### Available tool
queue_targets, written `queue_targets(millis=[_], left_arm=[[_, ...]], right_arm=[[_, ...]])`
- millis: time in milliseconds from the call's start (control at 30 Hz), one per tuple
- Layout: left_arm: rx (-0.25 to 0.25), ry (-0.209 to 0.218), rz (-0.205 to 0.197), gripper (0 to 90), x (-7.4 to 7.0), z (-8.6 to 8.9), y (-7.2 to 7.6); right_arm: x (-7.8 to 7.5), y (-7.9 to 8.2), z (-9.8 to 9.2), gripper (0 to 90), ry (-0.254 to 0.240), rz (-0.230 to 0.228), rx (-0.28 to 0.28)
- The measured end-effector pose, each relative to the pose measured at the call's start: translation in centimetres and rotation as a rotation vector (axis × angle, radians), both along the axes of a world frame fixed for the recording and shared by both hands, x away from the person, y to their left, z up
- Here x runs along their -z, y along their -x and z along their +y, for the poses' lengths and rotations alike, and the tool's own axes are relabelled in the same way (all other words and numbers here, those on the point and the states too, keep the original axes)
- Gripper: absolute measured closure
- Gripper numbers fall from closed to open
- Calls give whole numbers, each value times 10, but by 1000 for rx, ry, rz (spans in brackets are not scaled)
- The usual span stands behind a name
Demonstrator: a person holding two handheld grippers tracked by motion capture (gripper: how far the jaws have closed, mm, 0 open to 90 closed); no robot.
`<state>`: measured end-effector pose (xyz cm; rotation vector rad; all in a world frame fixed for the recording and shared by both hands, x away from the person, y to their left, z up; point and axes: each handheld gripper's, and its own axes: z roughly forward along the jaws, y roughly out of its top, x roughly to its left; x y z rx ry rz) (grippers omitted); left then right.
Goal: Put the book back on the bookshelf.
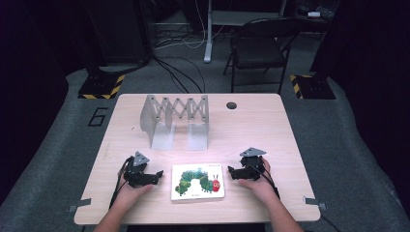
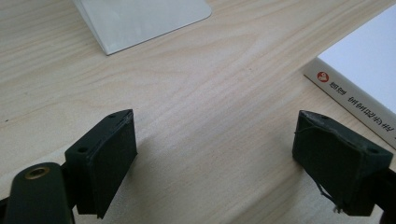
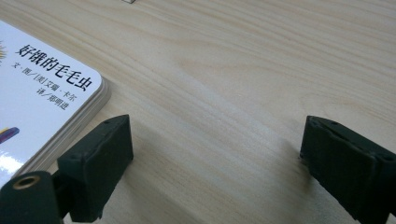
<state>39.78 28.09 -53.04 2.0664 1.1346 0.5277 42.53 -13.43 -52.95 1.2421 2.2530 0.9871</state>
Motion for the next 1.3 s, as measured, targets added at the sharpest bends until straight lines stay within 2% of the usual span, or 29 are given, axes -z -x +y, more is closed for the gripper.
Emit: queue_targets(millis=[33, 200, 267, 300, 400, 433, 533, 600, 700, 767, 867, 900, 967, 1033, 1100, 1167, 1300], left_arm=[[6, 0, 15, 136, -1, 0, 0], [-2, 7, 5, 145, 0, 1, 0], [6, 2, 18, 148, -1, 2, 0], [-8, 6, 14, 148, -1, 1, 0], [-15, 1, 33, 158, -3, 1, 0], [-28, -3, 36, 161, -4, 1, 0], [-35, -19, 55, 203, -7, 3, 0], [-45, -13, 69, 231, -9, 4, 0], [-53, 13, 94, 266, -11, 5, 2], [-59, 25, 92, 283, -11, 4, 3], [-27, 5, 118, 296, -15, 4, 5], [-32, 12, 101, 301, -15, 3, 6], [-24, 11, 117, 314, -18, 2, 7], [-19, 23, 111, 329, -18, 0, 9], [-1, 27, 116, 332, -19, -3, 12], [11, 19, 125, 337, -21, -5, 14], [24, 17, 115, 337, -23, -9, 18]], right_arm=[[0, 0, 0, 89, 0, 0, 0], [0, 0, -1, 99, 3, -3, -4], [-1, 1, -1, 129, -1, 7, -3], [-2, -1, -2, 143, 6, -4, -13], [-4, 0, -2, 161, 16, 25, -6], [-5, 1, 0, 179, 3, 32, 7], [-9, 2, 1, 251, 18, 47, -13], [-11, 2, 2, 285, 28, 57, -20], [-14, 3, 3, 322, 12, 74, 4], [-16, 2, 2, 342, 12, 97, 21], [-20, 3, 1, 364, 13, 90, 26], [-21, 3, 0, 367, 20, 82, 22], [-23, 5, 1, 379, 30, 84, 28], [-24, 6, 2, 393, 24, 94, 27], [-26, 5, 2, 406, 25, 104, 3], [-26, 5, 3, 411, 20, 103, 3], [-28, 6, 5, 422, 14, 110, 1]])
